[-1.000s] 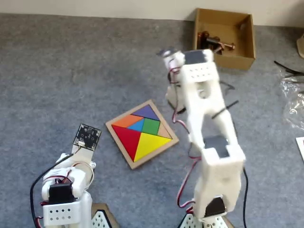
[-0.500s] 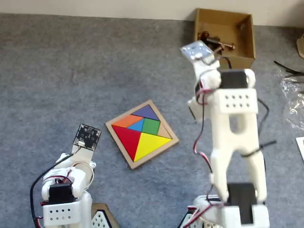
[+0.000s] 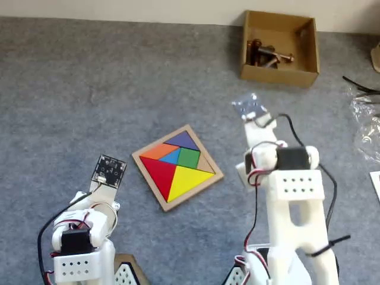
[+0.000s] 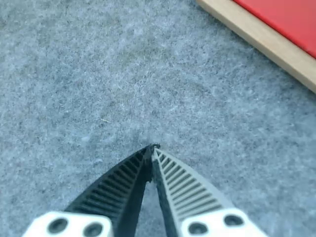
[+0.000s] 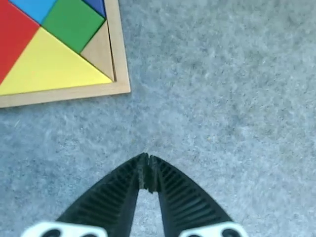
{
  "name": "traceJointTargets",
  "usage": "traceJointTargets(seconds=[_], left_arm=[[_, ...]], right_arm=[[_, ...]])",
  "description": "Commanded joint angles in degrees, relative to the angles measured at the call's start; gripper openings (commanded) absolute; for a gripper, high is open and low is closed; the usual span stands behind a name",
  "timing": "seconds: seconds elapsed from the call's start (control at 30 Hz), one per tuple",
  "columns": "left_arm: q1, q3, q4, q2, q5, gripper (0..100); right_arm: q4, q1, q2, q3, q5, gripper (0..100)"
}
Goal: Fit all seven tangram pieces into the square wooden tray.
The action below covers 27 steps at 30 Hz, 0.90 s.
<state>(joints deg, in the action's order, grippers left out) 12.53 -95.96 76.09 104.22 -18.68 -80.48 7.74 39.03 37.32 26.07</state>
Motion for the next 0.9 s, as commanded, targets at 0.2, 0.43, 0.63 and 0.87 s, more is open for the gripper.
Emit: traceJointTargets(seconds=[0.2,0.43,0.63,0.87], left_arm=[[0.22,-1.19,0.44,0.48,0.62,1],[0.22,-1.19,0.44,0.48,0.62,1],[0.22,-1.19,0.44,0.48,0.62,1],[0.22,-1.19,0.44,0.48,0.62,1]], right_arm=[[6.81,-3.65,9.19,11.3,-0.18,0.5],[12.62,-5.05,15.34,24.4,2.73,0.5],[16.66,-5.05,20.88,33.63,2.64,0.5],[16.48,-5.05,26.51,39.08,2.64,0.5]])
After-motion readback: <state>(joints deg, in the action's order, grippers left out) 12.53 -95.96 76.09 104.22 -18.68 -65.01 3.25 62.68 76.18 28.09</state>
